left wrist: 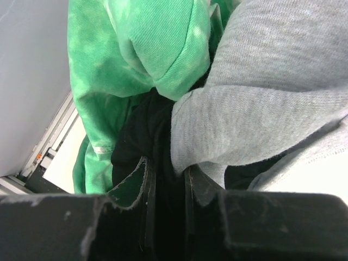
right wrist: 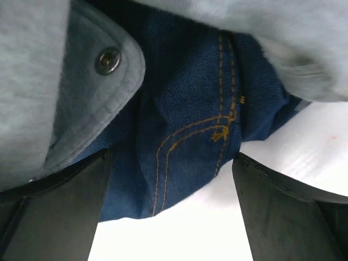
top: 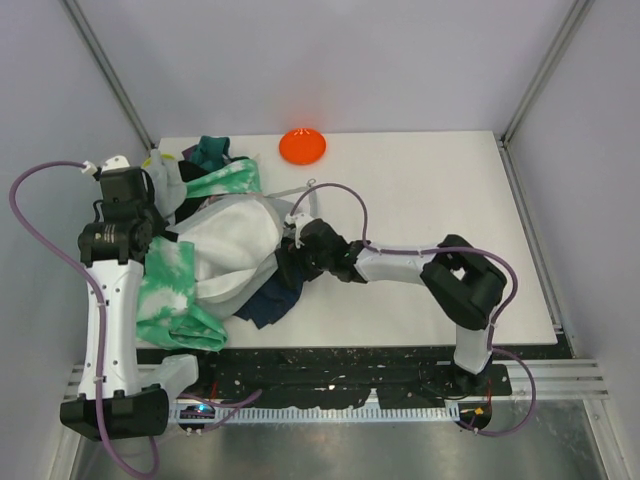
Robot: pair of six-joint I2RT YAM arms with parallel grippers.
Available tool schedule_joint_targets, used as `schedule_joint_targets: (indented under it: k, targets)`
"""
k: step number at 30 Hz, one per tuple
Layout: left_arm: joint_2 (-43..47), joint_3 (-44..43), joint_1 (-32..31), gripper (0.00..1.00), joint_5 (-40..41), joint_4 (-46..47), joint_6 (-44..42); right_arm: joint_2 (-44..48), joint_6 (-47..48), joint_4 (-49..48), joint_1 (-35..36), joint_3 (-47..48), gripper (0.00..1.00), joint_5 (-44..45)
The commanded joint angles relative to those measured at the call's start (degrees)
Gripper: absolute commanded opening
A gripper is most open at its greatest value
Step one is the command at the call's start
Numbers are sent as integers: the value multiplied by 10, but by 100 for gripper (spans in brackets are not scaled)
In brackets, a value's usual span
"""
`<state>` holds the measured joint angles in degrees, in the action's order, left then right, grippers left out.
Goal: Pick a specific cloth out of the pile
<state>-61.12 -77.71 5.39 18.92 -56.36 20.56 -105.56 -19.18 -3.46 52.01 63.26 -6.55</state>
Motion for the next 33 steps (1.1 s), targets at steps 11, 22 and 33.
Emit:
schedule_joint_targets:
  k: [11, 22, 33]
  targets:
    - [-15, 87, 7, 0, 33, 105, 80, -38, -21, -136, 15, 18, 22, -41]
    - [-92, 94, 7, 0, 61, 62, 134, 343, 60, -9, -55, -42, 5, 99]
    - [-164, 108, 6, 0, 94, 42, 154, 487, 179, 180, -176, 202, 5, 173]
